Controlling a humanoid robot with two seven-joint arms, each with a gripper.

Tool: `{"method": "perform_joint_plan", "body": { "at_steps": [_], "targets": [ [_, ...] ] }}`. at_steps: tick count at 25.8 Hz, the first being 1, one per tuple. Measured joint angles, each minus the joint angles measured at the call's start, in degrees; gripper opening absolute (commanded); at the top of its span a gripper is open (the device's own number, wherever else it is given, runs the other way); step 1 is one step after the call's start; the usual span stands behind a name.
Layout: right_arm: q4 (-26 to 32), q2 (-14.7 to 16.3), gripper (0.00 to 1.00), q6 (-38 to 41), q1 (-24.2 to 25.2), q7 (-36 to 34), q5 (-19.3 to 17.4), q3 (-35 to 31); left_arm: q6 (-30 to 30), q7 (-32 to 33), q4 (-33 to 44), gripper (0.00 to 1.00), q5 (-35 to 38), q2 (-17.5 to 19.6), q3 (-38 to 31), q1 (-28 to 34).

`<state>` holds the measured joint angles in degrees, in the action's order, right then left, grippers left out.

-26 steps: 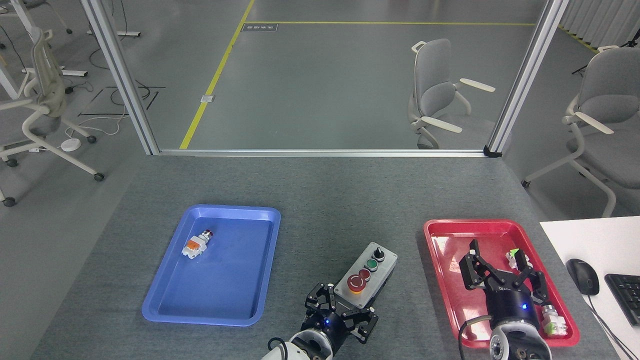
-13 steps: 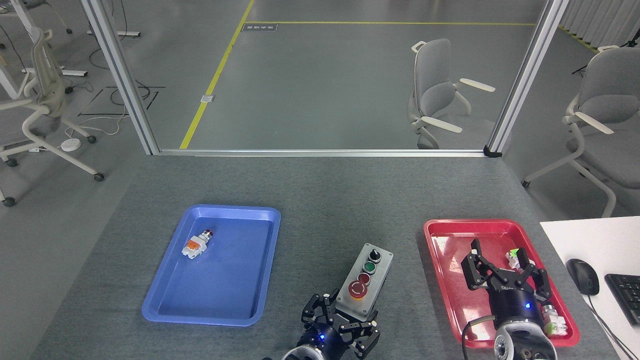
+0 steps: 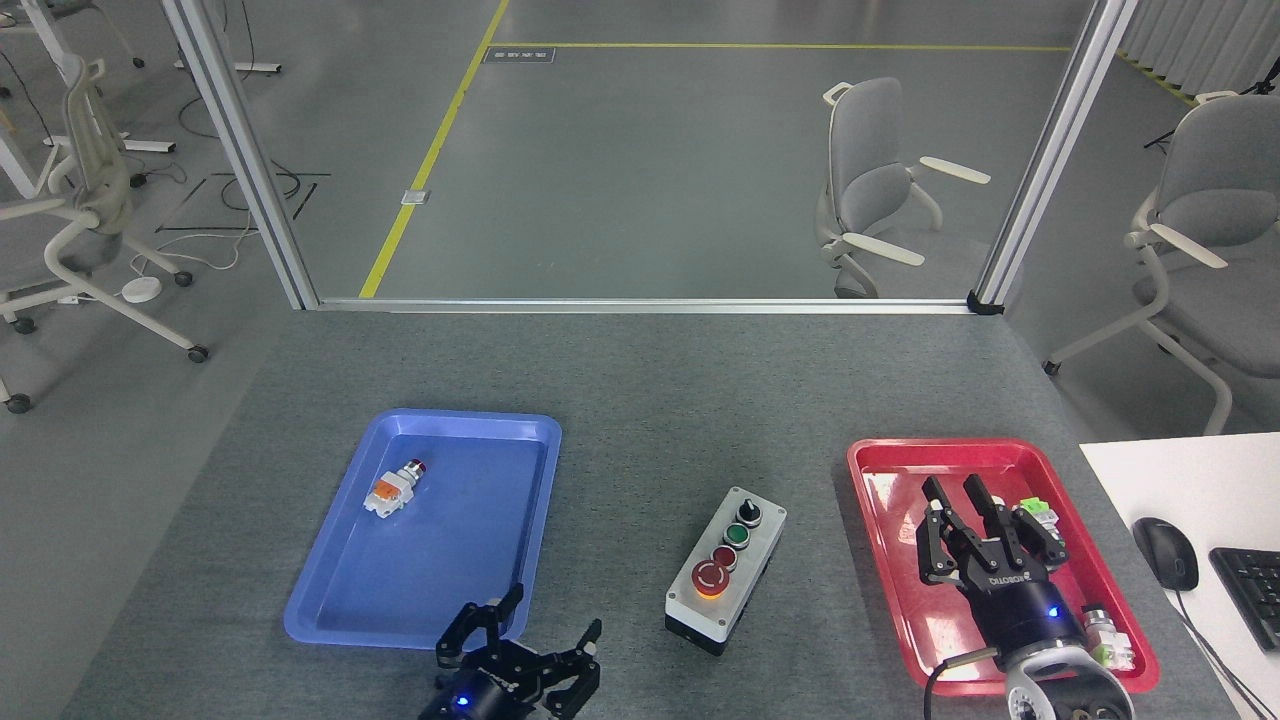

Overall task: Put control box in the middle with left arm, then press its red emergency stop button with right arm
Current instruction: 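Open the left gripper and withdraw it toward the blue tray, then move the right gripper to the red button on the control box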

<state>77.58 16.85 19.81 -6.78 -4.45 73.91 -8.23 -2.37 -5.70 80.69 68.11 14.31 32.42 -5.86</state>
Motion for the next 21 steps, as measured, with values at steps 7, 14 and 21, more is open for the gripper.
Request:
{"method": "perform_joint_plan", "body": {
  "at_steps": [7, 14, 21],
  "targets": [
    [-1.58, 0.6, 0.0, 5.74, -0.02, 0.83, 1.82, 0.65, 7.59, 0.13, 8.15, 0.99, -0.07, 1.1, -25.76, 5.45],
    [-4.31, 1.09, 0.0, 20.95, -2.27, 1.31, 3.23, 3.09, 7.98, -0.11, 4.82, 0.99, -1.86, 0.0, -38.34, 0.43],
    [-6.12, 0.8, 0.0, 24.4, -5.78, 1.37, 3.33, 9.52, 6.71, -0.18, 1.11, 0.99, -3.97, -1.13, -39.92, -2.58]
  ]
}}
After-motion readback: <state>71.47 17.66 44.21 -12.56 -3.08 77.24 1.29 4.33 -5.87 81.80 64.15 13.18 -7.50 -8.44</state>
